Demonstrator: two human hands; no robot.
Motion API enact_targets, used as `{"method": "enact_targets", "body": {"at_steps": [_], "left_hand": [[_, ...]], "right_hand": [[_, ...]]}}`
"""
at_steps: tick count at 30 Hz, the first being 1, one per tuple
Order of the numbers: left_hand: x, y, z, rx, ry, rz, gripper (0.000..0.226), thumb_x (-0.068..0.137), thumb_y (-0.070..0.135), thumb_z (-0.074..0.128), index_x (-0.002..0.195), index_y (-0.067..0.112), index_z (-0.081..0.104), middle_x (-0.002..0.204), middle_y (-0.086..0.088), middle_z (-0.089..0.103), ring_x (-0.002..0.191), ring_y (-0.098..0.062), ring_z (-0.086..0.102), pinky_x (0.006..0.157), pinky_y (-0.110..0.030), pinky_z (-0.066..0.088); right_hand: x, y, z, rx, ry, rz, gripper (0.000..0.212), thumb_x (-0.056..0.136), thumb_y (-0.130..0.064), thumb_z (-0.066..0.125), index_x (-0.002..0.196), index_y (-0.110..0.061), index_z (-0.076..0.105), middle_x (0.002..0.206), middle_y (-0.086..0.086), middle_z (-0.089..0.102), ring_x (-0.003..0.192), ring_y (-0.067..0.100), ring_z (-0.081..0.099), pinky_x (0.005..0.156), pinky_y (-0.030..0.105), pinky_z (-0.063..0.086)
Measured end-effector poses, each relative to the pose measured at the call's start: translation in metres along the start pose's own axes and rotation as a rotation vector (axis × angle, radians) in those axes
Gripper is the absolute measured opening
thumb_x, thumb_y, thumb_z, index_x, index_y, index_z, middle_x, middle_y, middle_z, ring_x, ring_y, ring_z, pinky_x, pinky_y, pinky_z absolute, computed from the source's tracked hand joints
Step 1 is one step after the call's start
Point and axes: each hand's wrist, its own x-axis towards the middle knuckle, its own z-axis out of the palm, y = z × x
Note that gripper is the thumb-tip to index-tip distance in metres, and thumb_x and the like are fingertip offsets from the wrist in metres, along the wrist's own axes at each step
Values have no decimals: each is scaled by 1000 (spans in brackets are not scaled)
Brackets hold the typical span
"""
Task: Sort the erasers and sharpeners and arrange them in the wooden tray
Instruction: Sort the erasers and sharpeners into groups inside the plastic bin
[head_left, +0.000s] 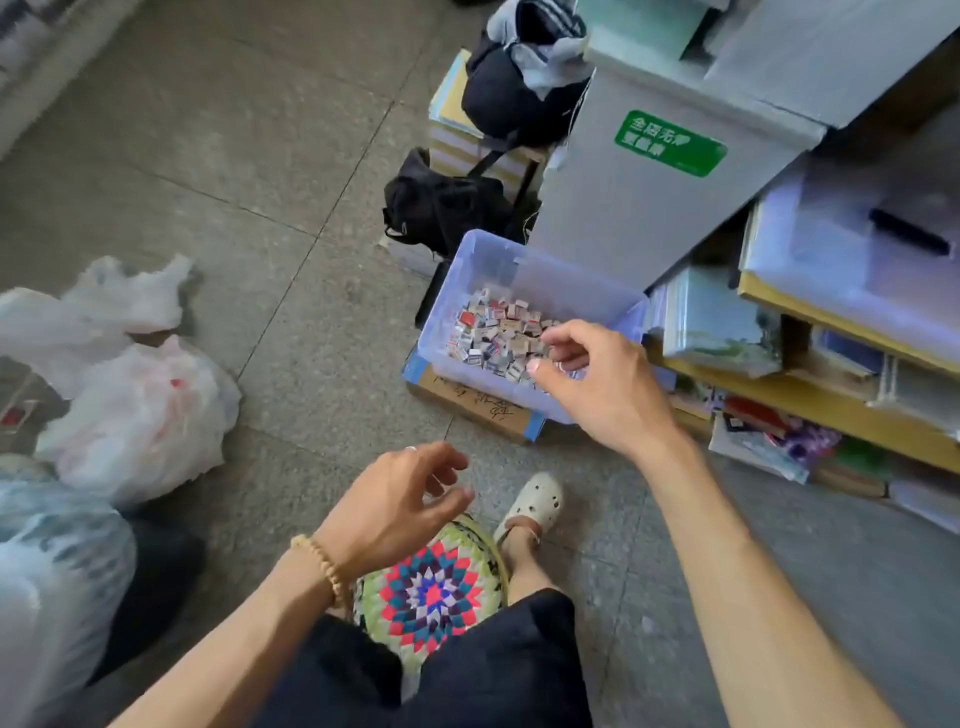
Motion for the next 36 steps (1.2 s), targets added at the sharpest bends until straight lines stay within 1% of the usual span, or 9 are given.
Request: {"method": "enact_targets", "body": {"at_steps": [11, 13, 16, 19, 21, 24, 27, 30, 36], "left_hand": [[182, -18, 66, 29, 22, -16, 32, 85, 42, 66, 109, 21, 65, 98, 8, 70, 86, -3, 66, 81, -32, 54], [214, -32, 79, 44, 15, 27, 28, 88, 39, 67, 110, 21, 64, 97, 9, 70, 85, -2, 65, 80, -30, 54], [263, -55, 92, 71, 20, 139, 46, 82, 55, 55, 113, 21, 65, 98, 10, 70, 87, 0, 64, 78, -22, 52], [311, -82, 104, 120, 51, 273, 42, 85, 50, 54, 112, 19, 66, 97, 9, 71, 86, -1, 65, 75, -17, 51], [329, -95, 110, 157, 76, 340, 38, 88, 45, 59, 111, 16, 67, 95, 8, 70, 86, -3, 65, 76, -22, 53], [328, -111, 118, 158, 109, 390, 29, 92, 36, 66, 110, 14, 66, 95, 6, 70, 85, -3, 66, 76, -21, 53], [310, -123, 118, 175, 107, 376, 28, 91, 39, 65, 109, 18, 65, 93, 9, 68, 84, -2, 64, 76, -22, 53], [309, -130, 109, 269, 142, 375, 26, 90, 40, 64, 108, 21, 65, 92, 11, 66, 83, -7, 64, 78, -33, 54], [353, -136, 91, 405, 22, 372, 25, 91, 38, 62, 110, 22, 62, 97, 9, 65, 86, -10, 64, 80, -32, 55]], "right_hand": [[143, 151, 10, -1, -55, 21, 31, 89, -32, 71, 115, -15, 67, 97, -5, 64, 93, 15, 62, 88, 33, 51], [162, 180, 23, -11, -36, 38, 29, 90, -31, 70, 115, -15, 67, 95, -5, 63, 92, 16, 61, 88, 35, 51], [192, 220, 53, -40, 7, 19, 28, 90, -29, 69, 114, -15, 67, 98, -4, 65, 93, 16, 61, 89, 36, 50], [223, 253, 86, -71, 95, -17, 32, 89, -33, 70, 116, -16, 67, 102, -1, 67, 96, 21, 63, 91, 39, 51], [235, 266, 100, -64, 152, -18, 33, 89, -34, 70, 117, -15, 67, 102, 0, 67, 98, 23, 62, 93, 39, 50], [231, 271, 111, -67, 199, -11, 35, 88, -35, 71, 117, -15, 67, 101, 0, 66, 100, 23, 62, 95, 37, 49], [214, 267, 114, -81, 161, 29, 36, 89, -34, 71, 118, -14, 67, 102, 2, 67, 100, 22, 63, 94, 35, 49], [204, 261, 117, -148, 119, 51, 38, 90, -35, 69, 121, -14, 65, 103, 1, 65, 103, 23, 62, 95, 37, 49], [218, 276, 133, -188, 100, 71, 40, 90, -34, 68, 124, -14, 64, 105, 1, 65, 106, 23, 62, 95, 37, 49]]}}
